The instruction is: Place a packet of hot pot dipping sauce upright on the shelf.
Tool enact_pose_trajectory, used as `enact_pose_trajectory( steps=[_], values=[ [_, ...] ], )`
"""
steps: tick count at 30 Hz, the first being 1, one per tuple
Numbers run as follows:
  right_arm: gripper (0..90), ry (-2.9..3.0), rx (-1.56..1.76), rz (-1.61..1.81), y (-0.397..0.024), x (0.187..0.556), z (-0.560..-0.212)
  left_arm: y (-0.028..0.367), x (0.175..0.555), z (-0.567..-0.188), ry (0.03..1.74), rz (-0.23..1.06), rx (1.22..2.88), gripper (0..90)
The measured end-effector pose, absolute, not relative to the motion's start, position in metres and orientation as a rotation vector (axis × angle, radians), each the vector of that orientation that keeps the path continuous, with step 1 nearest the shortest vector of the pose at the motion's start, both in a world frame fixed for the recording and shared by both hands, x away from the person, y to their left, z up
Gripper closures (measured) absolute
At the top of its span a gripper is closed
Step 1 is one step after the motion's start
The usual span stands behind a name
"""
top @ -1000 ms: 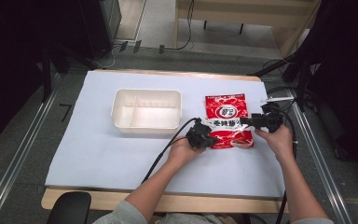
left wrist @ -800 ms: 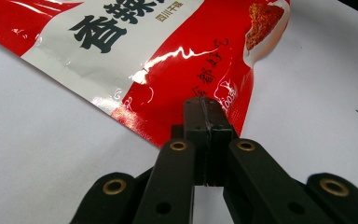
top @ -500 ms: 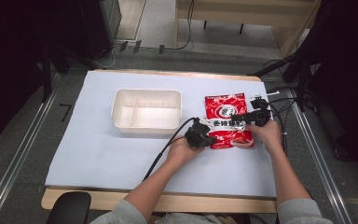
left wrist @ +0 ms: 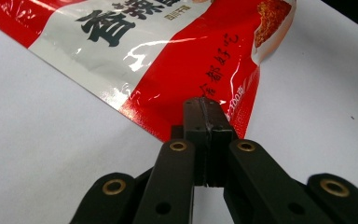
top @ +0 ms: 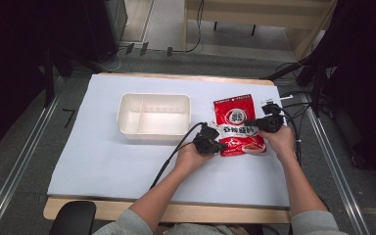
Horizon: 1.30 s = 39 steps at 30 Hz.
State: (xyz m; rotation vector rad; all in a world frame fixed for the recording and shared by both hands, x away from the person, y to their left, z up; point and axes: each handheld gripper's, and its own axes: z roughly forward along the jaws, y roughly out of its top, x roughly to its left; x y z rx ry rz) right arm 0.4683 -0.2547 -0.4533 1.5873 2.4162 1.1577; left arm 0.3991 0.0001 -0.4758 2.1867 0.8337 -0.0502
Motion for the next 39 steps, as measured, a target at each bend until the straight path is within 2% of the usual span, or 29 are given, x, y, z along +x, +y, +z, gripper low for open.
enact_pose_trajectory(
  steps=[1,9,20,24,39],
  values=[
    [86.5,2.418,1.591,1.153,-0.255,0.468,-0.452,0.001,0.4,-0.475,0.845,-0.057,2.194,90.0],
    [88.3,2.391,1.559,1.164,-0.254,0.461,-0.435,0.016,0.393,-0.46,0.815,-0.056,2.237,71.8],
    [90.0,2.381,1.519,1.199,-0.252,0.448,-0.415,0.045,0.379,-0.432,0.77,-0.068,2.228,59.0],
    [90.0,2.371,1.509,1.206,-0.25,0.442,-0.408,0.056,0.371,-0.422,0.763,-0.086,2.218,49.2],
    [90.0,2.371,1.421,1.252,-0.242,0.423,-0.38,0.102,0.346,-0.415,0.752,-0.032,2.185,39.2]
  ],
)
